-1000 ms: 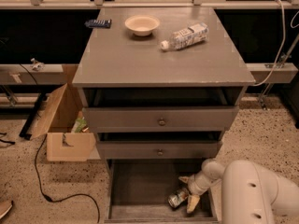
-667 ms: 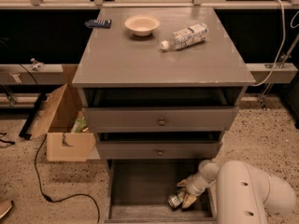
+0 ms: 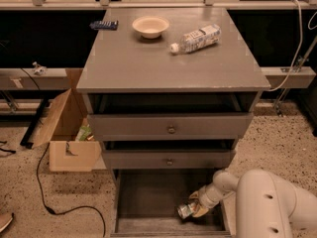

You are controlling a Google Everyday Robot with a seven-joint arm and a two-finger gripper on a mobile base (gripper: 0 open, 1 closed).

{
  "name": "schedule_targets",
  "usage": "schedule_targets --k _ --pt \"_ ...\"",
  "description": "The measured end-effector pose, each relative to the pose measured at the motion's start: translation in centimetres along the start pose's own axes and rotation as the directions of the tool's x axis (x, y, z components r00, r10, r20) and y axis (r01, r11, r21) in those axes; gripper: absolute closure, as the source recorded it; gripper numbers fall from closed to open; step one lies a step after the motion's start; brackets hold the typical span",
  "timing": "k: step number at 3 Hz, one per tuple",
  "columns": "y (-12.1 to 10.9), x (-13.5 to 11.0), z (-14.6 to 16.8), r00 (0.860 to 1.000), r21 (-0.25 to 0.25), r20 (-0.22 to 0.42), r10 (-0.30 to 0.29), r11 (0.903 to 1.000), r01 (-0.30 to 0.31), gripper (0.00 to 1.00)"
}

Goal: Pick 7up can from bottom drawer and place on counter

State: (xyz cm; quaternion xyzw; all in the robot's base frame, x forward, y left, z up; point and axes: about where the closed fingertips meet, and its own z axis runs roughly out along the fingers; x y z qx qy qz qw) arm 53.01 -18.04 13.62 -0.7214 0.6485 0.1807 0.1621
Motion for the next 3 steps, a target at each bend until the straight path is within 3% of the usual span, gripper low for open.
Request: schedule_targets --k 1,2,3 --pt "0.4 -0.4 -4.5 0.998 0.048 0.062 0.006 0.9988 -0.009 0.96" --pt "0.8 0.7 -13.6 0.997 0.129 0.062 0.037 0.9906 -0.045 1.00" --pt "0.9 0.5 -14.0 0.997 0.133 0.062 0.038 0.9900 -0.046 1.00"
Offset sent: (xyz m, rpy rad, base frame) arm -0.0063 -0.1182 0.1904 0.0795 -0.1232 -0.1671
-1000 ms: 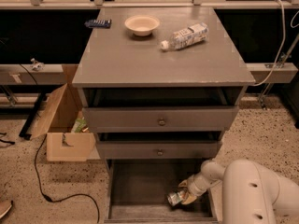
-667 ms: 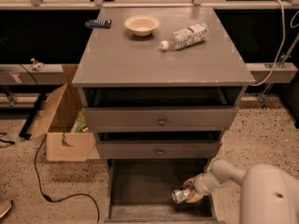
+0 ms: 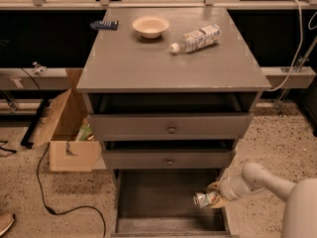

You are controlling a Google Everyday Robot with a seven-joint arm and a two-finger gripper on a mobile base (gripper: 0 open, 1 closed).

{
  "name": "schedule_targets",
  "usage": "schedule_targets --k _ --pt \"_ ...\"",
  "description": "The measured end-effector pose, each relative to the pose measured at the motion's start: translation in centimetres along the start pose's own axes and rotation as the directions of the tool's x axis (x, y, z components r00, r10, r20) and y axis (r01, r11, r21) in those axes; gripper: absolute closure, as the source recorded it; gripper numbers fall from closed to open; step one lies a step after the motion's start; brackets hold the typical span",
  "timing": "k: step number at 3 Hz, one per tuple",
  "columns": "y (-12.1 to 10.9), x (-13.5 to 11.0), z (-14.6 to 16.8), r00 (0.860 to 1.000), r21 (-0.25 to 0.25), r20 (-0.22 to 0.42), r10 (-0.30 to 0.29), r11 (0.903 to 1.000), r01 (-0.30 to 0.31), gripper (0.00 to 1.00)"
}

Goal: Pick 7up can from bottom drawer and place on counter

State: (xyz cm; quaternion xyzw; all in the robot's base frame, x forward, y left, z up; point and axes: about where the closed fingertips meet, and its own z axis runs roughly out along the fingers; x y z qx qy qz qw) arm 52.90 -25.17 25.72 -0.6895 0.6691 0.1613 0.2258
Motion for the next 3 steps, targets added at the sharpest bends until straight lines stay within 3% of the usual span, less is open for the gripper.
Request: schedule_targets --k 1,2,3 --pt "0.1 -1.8 -4.6 1.000 0.047 -0.003 0.001 0.9989 -0.001 1.00" --pt "1.5 -5.3 -14.4 1.000 0.121 -0.021 0.018 0.9925 -0.015 1.00" --pt "1.7 -7.9 -22.2 0.999 0.160 -0.050 0.004 0.9871 0.004 1.00"
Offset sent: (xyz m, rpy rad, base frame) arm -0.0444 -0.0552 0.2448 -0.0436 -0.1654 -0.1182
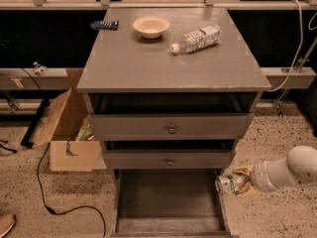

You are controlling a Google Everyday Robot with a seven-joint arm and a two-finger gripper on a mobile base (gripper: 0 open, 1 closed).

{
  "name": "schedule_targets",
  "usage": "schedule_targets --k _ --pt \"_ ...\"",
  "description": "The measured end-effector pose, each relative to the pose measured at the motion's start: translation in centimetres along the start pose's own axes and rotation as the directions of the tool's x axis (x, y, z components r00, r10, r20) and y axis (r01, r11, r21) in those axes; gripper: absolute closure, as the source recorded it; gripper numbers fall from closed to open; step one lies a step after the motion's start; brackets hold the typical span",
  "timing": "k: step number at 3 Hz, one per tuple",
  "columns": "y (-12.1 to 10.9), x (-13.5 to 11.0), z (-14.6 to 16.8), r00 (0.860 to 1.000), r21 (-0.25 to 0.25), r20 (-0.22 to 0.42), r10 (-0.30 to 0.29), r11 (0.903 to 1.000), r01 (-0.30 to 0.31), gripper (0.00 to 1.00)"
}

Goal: Pick 7up can from bottom drawer and place on counter

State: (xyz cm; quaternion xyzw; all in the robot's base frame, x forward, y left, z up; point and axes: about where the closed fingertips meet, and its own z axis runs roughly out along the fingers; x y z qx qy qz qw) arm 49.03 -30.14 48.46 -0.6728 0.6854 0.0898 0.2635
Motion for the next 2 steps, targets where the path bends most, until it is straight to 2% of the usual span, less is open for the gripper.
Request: schedule_targets --k 1,2 --pt "0.0 0.0 0.0 1.000 0.000 0.000 0.000 1.0000 0.000 1.00" --pt "-1.5 -1.2 -4.1 0.999 0.042 0.020 0.025 0.9988 -0.026 1.00"
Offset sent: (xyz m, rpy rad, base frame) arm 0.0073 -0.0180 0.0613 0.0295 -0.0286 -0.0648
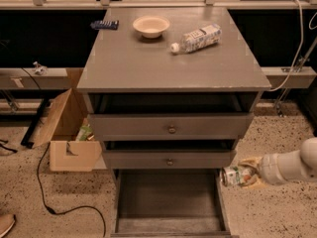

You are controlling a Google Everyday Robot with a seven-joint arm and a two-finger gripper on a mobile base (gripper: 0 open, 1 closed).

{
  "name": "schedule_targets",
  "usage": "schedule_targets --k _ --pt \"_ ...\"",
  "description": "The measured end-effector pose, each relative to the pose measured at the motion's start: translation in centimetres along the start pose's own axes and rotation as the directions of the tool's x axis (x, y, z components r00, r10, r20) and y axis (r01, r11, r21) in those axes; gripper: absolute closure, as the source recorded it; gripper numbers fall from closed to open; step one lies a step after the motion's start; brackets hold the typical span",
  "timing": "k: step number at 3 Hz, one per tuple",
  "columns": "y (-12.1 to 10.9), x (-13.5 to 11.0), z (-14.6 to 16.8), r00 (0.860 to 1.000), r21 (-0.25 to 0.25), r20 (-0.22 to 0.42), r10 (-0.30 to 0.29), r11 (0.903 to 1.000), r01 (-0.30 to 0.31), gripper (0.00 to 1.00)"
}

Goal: Pick 7up can from bottom drawer and place on counter

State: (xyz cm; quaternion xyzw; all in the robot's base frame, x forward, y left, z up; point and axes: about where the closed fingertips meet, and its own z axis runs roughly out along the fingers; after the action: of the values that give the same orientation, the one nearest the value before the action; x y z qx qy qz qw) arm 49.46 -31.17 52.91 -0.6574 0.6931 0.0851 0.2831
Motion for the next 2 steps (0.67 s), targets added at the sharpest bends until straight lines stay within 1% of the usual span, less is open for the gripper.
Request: schedule_targets --k 1,2 --pt "-1.9 -1.9 -6.7 1.000 0.063 0.016 0.010 0.9980 -0.011 1.00" --pt "-4.9 -5.0 -16.6 0.999 0.141 0.020 0.038 0.9892 -0.041 1.00"
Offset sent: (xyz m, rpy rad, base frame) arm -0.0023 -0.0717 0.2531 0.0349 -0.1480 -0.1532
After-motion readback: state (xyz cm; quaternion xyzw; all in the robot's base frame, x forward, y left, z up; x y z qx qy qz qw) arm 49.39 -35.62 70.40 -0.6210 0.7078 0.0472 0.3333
